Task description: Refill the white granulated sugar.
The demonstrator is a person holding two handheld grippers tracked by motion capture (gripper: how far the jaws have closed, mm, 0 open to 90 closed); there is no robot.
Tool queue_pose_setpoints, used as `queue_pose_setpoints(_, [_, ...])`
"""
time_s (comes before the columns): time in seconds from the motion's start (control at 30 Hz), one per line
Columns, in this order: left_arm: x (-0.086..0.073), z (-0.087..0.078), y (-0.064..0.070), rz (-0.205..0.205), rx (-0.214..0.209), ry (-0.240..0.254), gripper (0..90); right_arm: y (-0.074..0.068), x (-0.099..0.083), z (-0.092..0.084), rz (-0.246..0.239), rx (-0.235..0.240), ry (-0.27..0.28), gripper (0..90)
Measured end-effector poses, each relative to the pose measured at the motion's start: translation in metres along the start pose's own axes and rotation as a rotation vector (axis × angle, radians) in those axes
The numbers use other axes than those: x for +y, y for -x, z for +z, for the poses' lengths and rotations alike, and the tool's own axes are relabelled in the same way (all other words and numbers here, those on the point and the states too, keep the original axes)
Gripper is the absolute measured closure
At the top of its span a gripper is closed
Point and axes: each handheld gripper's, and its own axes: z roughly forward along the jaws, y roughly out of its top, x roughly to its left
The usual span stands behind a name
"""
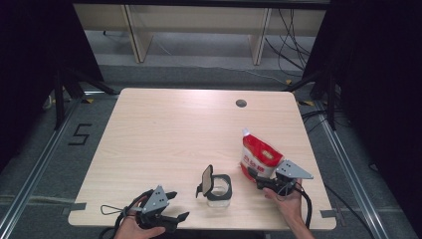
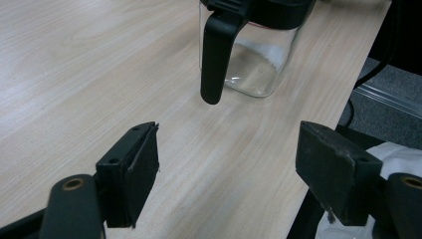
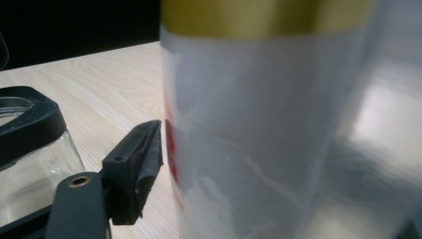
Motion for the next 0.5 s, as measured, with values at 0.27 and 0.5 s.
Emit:
queue_pose_setpoints(0.27, [0.0003,-0.0004,-0.0009,0.017,0.007,0.007,24.7,0.0001,-0.0036,0.0062,0.016,-0.007,0.050,35.1])
queue_pose_setpoints(0.5, [0.0010,0.0005,-0.0008,0.033,-0.003,0.000,24.7,0.0008,-0.0043,0.0066,0.009,0.026,0.027,36.9])
